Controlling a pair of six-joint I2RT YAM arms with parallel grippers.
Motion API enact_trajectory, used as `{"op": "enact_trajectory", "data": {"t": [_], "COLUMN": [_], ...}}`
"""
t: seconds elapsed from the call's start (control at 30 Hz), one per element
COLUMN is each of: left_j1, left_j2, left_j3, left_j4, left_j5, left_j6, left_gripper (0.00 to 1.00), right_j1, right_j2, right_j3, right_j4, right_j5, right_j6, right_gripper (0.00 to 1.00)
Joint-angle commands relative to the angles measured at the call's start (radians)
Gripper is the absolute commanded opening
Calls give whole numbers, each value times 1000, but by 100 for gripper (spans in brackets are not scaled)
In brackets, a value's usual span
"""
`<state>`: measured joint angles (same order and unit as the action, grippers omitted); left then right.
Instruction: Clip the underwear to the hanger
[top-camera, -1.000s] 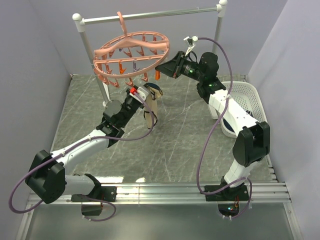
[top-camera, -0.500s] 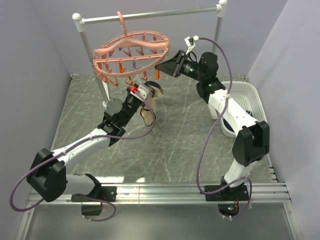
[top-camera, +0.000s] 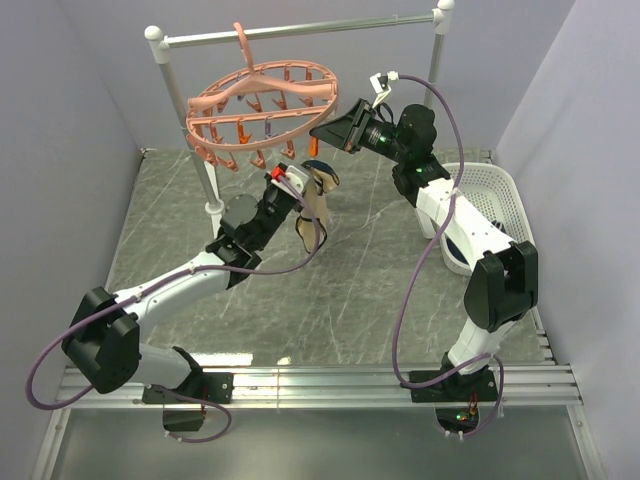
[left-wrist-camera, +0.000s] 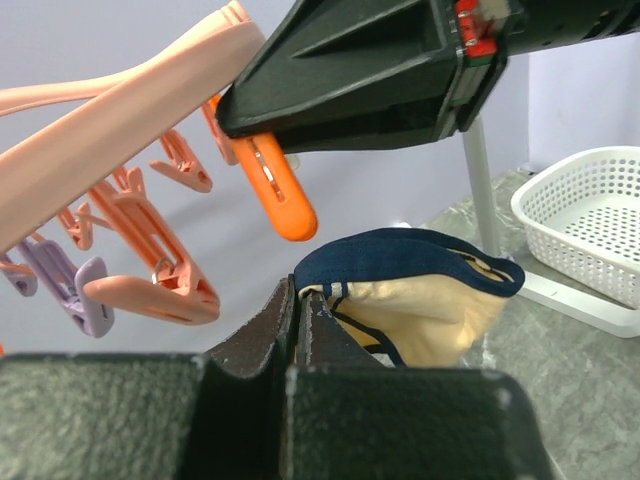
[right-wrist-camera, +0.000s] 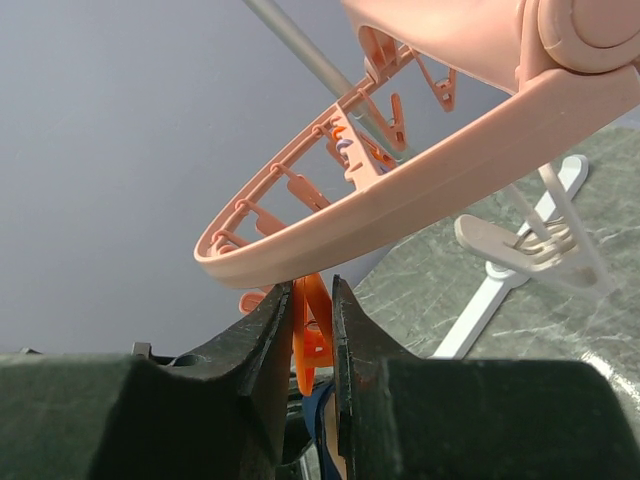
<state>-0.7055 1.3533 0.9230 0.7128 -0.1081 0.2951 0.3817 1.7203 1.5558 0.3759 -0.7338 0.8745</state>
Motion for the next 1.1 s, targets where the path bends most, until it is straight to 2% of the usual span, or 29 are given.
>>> {"op": "enact_trajectory", "data": {"t": [0.0,0.63,1.07], "left_j1": [6,24,28], "left_j2": [-2,0,30], "left_j3": [50,76,134], "left_j4": [36,27,-30], "left_j5": [-31,-41,-64], "left_j6": [-20,-53,-99], "left_gripper": [0,0,0], "right_j1": [3,3,6], "right_j2": [7,-2,16], "right_j3": [21,4,16], "right_j4": [41,34,49], "right_j5": [24,33,28], "right_j6": [34,11,63], "right_gripper": [0,0,0]}}
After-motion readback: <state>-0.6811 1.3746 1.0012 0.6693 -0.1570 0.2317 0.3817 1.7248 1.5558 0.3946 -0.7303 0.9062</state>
